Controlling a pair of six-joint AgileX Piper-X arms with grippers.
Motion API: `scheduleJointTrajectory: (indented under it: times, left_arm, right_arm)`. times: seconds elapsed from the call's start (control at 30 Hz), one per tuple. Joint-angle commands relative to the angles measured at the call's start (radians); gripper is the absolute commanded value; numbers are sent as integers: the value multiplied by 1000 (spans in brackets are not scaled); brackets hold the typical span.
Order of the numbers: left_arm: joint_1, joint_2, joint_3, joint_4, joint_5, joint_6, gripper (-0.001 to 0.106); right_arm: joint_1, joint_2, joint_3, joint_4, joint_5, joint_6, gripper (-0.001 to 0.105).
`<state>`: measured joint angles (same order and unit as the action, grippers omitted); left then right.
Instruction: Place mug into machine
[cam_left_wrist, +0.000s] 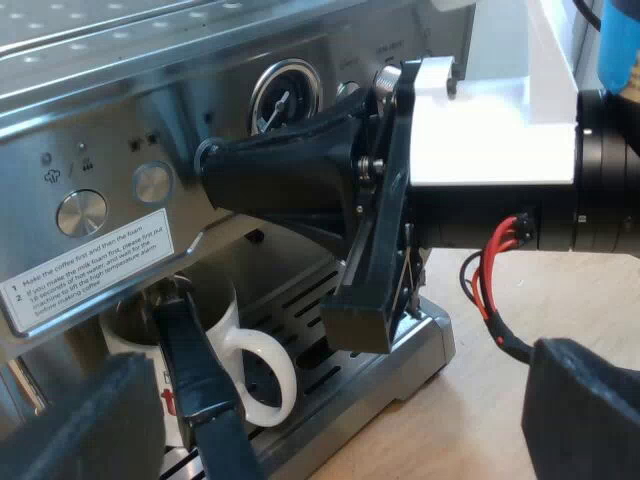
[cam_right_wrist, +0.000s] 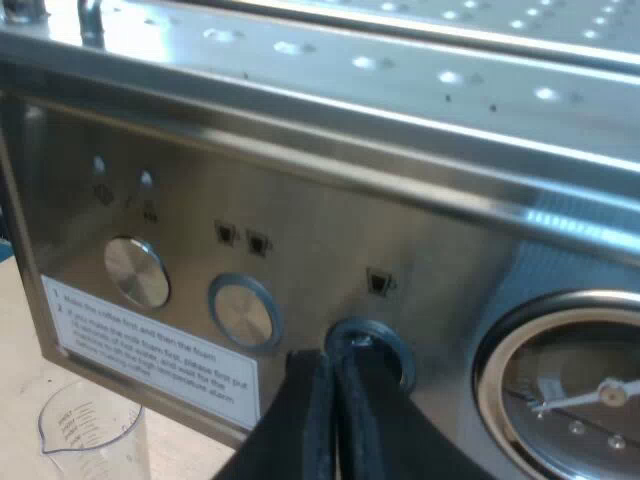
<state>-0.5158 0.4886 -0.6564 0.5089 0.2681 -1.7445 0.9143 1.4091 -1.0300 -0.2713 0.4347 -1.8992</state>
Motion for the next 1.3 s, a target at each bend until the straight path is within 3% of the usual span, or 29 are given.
scheduleJointTrajectory:
  times: [0.03, 0.57, 1.07, 1.3]
  left_arm:
    - [-5, -2, -10, -14, -1, -2, 79]
    - [-5, -2, -10, -14, -1, -2, 79]
    - [-5, -2, -10, -14, -1, -2, 79]
    - [-5, -2, -10, -14, -1, -2, 79]
  right_arm:
    - [-4, -1, -14, -17, 3, -3, 0]
    - [-4, 26, -14, -31, 19, -3, 0]
    - [-4, 27, -14, -82, 187, -10, 0]
    - [-7, 30, -14, -82, 192, -10, 0]
